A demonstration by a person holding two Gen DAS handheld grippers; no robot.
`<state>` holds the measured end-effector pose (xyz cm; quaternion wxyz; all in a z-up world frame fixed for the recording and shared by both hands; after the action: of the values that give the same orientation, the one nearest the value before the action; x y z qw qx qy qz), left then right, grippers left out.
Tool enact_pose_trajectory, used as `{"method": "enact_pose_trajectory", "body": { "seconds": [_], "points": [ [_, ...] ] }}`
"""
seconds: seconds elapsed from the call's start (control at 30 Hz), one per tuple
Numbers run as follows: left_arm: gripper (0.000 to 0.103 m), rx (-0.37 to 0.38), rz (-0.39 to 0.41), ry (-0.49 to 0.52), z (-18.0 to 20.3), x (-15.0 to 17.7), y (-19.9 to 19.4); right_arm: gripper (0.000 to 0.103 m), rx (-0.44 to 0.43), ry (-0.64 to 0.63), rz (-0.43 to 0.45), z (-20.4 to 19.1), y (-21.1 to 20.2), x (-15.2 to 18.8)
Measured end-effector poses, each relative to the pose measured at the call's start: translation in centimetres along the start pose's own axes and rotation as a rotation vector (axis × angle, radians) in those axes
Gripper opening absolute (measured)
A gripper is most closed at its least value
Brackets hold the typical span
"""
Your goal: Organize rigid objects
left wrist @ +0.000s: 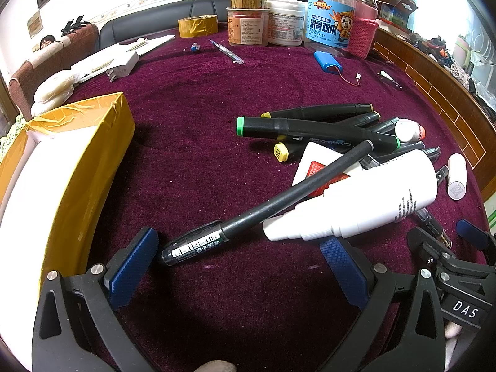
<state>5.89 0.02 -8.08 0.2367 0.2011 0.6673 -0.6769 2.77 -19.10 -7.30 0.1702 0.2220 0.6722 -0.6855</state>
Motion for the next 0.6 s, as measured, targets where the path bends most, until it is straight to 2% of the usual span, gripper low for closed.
{"method": "enact_pose_trajectory", "body": {
  "seconds": [0.1, 0.27, 0.37, 0.47, 0.53, 0.57, 0.6],
  "points": [
    [0.103, -0.011, -0.015, -0.009, -0.1, 0.1, 0.0, 0.102, 0.002, 0.003, -0.005, 0.0, 0.0, -0.1],
    [0.103, 0.054, -0.103, 0.086, 0.2, 0.6, -0.1, 0.102, 0.003, -0.001, -0.011, -0.1, 0.2, -0.2],
    [0.103, 0.077, -0.046, 0.107, 0.4, 1.0, -0.5, 0.102, -0.003, -0.012, -0.017, -0.1, 0.2, -0.3],
    [0.103, 0.062, -0.039, 0.109, 0.4, 1.2, -0.9, 0.102, -0.008, -0.024, -0.024, -0.2, 0.2, -0.3],
    [0.103, 0.063, -0.039, 0.108, 0.4, 1.2, -0.8, 0.101, -0.005, -0.035, -0.059, -0.1, 0.1, -0.1],
    [0.103, 0.063, -0.039, 0.107, 0.4, 1.2, -0.8, 0.099, 0.017, -0.037, -0.070, 0.1, -0.1, 0.1],
    [0.103, 0.063, -0.039, 0.107, 0.4, 1.2, -0.9, 0.092, 0.063, -0.044, -0.053, 0.6, -0.9, -0.1]
  ]
}}
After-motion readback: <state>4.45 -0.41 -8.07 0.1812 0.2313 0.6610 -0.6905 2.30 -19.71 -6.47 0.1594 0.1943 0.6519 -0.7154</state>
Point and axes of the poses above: each gripper's, at about its wrist camera, not at the fingertips, and y roughly the way its jaws point, z to its right, x to its underside, the point moved 10 cm from there along y, roughly the way its jaws point, and after that the axes turned 3 degrees about -y, right-handed, at the moved point
